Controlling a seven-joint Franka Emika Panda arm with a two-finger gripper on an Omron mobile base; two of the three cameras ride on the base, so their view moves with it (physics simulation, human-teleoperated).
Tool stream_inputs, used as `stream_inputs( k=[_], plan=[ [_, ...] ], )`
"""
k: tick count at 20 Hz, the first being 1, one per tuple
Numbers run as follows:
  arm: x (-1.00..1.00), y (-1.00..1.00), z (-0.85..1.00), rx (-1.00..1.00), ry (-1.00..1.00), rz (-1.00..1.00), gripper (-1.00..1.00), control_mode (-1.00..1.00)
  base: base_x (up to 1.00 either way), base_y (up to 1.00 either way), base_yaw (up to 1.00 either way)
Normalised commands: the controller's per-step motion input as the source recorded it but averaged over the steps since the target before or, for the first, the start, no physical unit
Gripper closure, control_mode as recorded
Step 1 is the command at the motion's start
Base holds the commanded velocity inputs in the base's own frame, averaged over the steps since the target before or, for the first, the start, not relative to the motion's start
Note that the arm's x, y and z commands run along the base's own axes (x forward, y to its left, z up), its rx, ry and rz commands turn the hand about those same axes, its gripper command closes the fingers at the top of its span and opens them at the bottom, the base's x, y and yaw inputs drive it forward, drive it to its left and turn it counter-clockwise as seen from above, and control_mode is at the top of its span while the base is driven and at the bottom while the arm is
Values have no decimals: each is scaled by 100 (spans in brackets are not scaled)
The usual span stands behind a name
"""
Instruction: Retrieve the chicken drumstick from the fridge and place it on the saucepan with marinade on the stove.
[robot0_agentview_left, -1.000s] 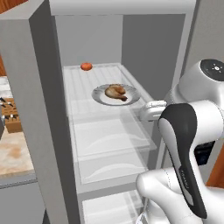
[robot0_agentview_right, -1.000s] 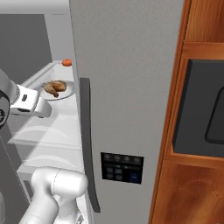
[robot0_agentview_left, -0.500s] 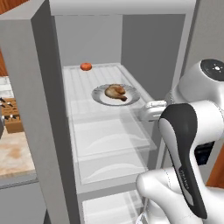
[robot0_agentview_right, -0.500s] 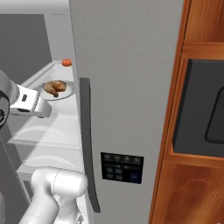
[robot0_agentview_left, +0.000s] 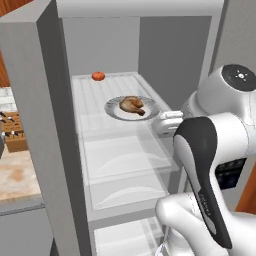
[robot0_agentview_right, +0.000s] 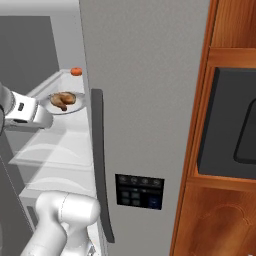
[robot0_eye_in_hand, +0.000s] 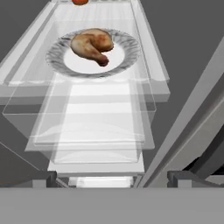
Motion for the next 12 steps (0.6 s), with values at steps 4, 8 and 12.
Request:
stream_inputs(
  k=[4,8,12],
  plan=[
    [0,21,23,0,-6,2,-100,-100,0,0,0],
    [9,6,4,0,-1,5,-100,-100,0,0,0],
    [28,0,5,0,0,2,-100,-100,0,0,0]
  ],
)
